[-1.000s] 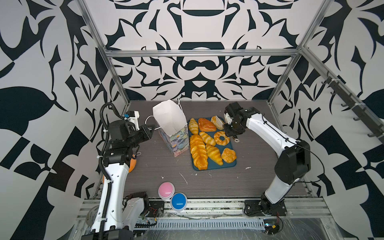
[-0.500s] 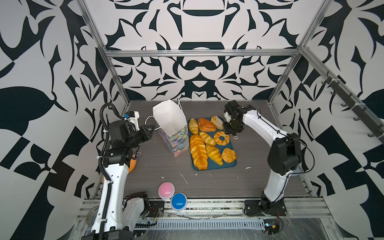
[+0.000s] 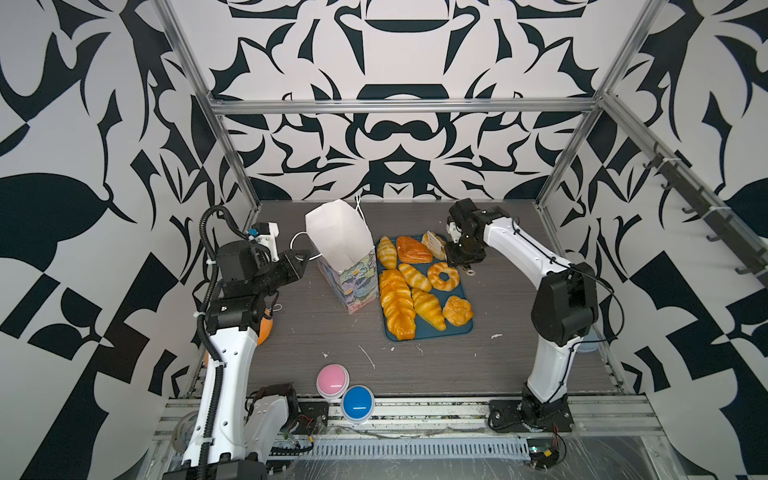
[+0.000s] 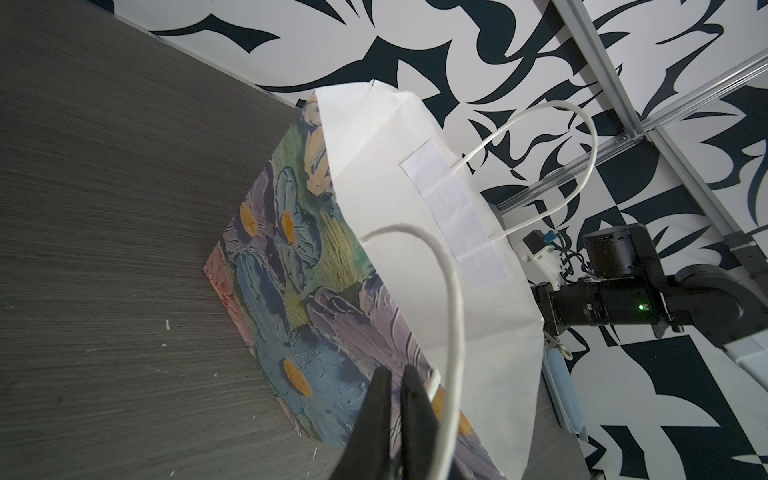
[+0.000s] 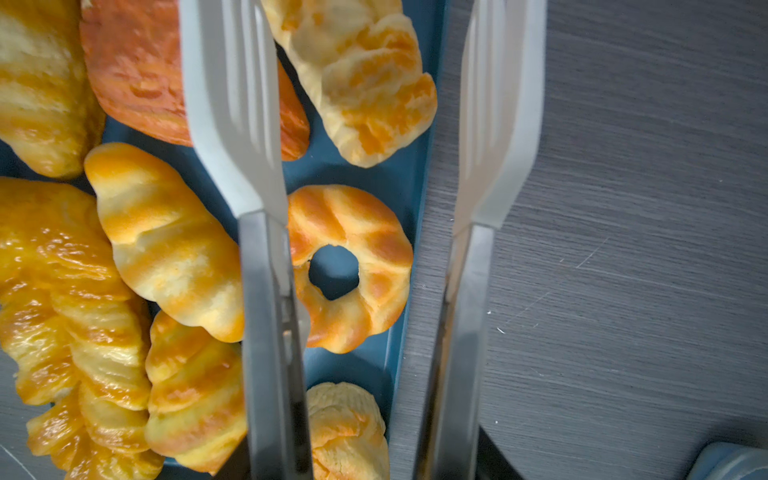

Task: Place the fake bread into the paper bag
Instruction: 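Lower the tongs onto the pale bun farthest from the robot and pinch it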

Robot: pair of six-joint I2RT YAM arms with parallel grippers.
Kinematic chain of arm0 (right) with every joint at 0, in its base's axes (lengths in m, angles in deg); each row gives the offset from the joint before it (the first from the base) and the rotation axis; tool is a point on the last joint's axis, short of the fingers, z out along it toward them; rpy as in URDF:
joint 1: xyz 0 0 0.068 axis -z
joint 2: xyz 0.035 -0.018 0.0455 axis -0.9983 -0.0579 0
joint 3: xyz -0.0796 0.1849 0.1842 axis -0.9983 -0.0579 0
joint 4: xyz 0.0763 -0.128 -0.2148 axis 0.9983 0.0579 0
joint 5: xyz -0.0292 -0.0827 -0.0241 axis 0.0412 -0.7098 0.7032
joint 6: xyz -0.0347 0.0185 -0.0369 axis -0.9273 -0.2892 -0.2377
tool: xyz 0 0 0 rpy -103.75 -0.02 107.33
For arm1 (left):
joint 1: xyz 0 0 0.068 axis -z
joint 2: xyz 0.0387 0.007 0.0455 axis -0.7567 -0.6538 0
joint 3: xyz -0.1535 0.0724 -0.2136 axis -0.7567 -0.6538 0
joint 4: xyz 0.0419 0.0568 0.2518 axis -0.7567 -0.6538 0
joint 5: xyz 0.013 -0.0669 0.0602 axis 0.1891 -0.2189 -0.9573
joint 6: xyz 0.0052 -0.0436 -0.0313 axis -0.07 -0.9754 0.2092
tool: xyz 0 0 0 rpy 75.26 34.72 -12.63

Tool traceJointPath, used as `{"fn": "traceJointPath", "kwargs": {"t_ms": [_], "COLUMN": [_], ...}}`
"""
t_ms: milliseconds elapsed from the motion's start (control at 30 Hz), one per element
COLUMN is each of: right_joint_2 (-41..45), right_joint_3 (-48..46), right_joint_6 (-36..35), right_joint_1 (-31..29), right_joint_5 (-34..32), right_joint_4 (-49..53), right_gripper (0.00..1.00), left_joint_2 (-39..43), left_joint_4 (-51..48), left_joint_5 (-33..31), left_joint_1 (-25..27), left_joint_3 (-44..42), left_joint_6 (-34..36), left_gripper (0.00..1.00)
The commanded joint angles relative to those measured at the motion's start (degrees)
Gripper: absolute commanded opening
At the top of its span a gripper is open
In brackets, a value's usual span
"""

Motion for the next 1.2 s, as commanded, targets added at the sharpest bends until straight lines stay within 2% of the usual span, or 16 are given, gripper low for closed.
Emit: {"fn": "traceJointPath", "kwargs": {"t_ms": [0, 700, 1167], "right_joint_2": [0.4, -1.2, -2.8], "right_joint_3": [2.9, 3.0, 2.8], "right_joint_6": [-0.5, -1.6, -0.8], "right_joint_1": [0.5, 1.0, 0.1], "right_joint_5": [0.3, 3.2, 1.9], "right_joint_4": [0.0, 0.5, 0.3], "right_gripper": [0.54, 0.54, 0.52], "left_joint_2": [0.2, 0.0, 0.0], "left_joint_4": [-1.8, -2.0, -1.8], "left_joint_5": [-0.1, -0.1, 0.1], "left_joint_1": [-0.3, -0.3, -0.3], "left_joint_3": [0.1, 0.1, -0.1], "left_joint_6": [0.2, 0.4, -0.1], "left_gripper": [0.11, 0.11, 0.11]}}
